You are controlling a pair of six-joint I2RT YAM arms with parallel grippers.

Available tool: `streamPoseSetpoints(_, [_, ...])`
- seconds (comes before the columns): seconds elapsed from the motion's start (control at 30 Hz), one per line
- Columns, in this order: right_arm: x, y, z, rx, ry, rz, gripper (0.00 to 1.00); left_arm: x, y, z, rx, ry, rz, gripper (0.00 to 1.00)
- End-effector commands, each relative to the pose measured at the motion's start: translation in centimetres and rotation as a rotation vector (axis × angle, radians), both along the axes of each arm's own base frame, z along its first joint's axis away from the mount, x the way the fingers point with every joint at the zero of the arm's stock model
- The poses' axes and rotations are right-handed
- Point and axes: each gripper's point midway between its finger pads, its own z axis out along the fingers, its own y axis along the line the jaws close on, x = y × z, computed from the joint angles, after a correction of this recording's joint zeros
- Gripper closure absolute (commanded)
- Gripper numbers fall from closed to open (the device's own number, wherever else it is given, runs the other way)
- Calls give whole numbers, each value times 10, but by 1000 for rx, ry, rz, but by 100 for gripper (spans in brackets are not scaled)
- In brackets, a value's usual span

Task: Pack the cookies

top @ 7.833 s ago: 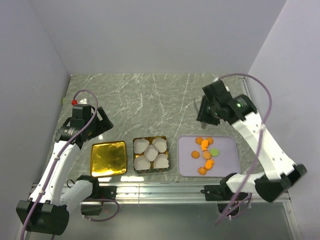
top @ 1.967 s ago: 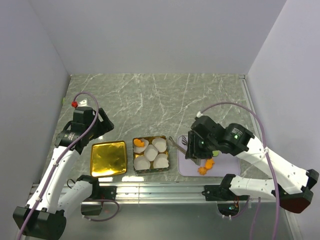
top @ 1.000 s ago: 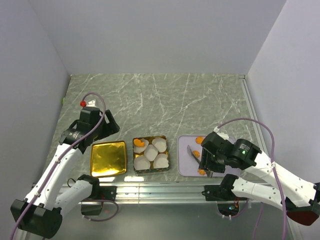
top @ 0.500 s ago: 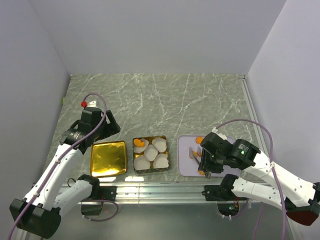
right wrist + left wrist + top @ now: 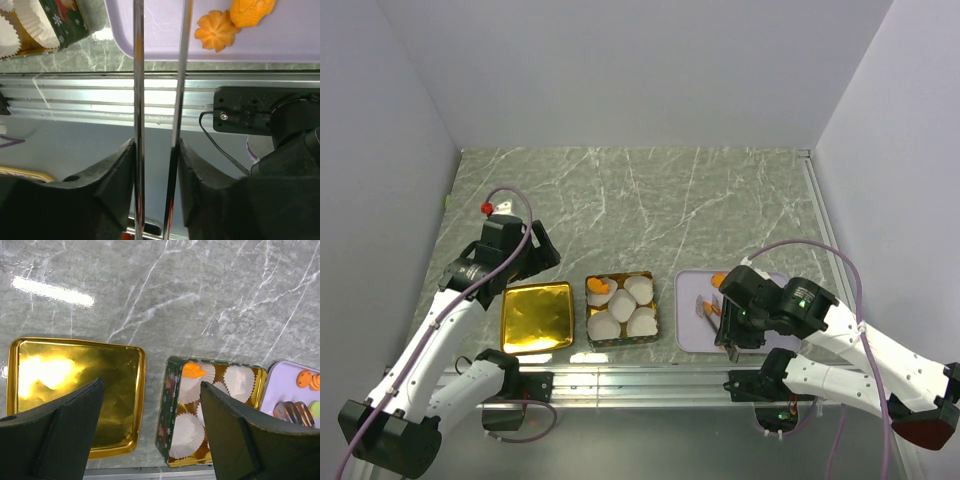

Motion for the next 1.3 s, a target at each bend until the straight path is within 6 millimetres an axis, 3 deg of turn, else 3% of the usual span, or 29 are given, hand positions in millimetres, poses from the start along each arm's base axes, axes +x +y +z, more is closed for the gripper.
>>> streamPoseSetpoints(0.0, [2, 4, 4, 21, -4, 1, 60, 2, 1, 10, -6, -42, 12, 17])
streamPoseSetpoints(0.23, [5, 4, 10, 17, -20, -2, 66, 2, 1, 12, -10, -49, 15, 16])
streamPoseSetpoints(0.63, [32, 23, 68, 56, -127, 18, 67, 2, 2, 12, -8, -48, 18, 16])
streamPoseSetpoints(0.97, [52, 69, 105, 174, -175, 106, 69, 2, 3, 13, -5, -51, 23, 16])
streamPoseSetpoints(1.27, [70, 102, 116, 182, -176, 182, 69, 1, 5, 13, -3, -54, 33, 16])
